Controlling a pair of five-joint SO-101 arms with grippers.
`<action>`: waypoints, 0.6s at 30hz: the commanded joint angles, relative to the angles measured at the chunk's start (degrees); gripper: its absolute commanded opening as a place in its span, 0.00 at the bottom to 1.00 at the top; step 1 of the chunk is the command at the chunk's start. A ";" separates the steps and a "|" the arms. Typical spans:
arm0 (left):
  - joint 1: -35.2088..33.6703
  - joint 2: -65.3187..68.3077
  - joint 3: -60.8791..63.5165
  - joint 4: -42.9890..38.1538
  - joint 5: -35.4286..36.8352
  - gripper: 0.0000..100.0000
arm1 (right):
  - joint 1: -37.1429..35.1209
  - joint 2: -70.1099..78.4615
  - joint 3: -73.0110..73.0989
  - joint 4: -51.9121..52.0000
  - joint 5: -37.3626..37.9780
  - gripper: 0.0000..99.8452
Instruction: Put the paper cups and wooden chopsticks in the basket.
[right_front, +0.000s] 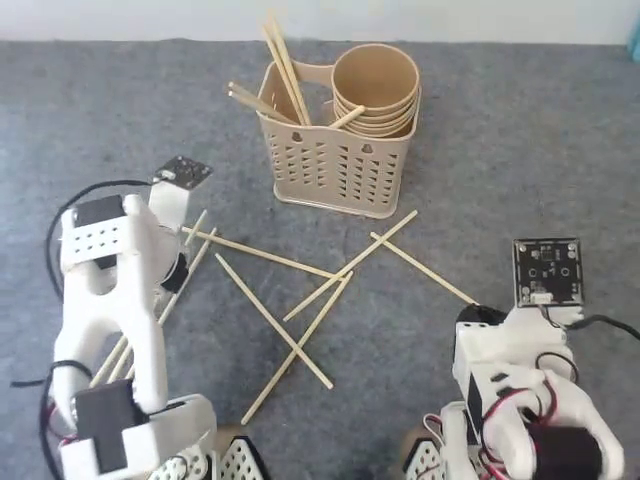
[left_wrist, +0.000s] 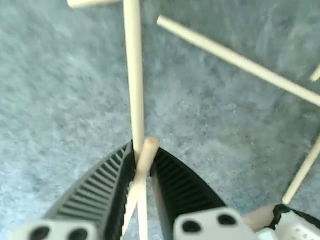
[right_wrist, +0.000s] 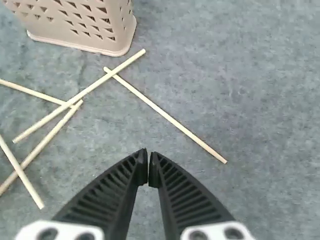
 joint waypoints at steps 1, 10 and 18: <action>2.37 -2.02 -0.66 -5.54 4.57 0.05 | 3.38 1.71 0.00 -1.10 3.34 0.01; 2.46 3.87 -1.01 -11.87 9.05 0.21 | 10.68 1.71 0.00 -0.84 8.53 0.01; -3.43 2.02 -0.75 -9.93 4.13 0.21 | 11.56 2.86 10.73 -9.19 10.20 0.01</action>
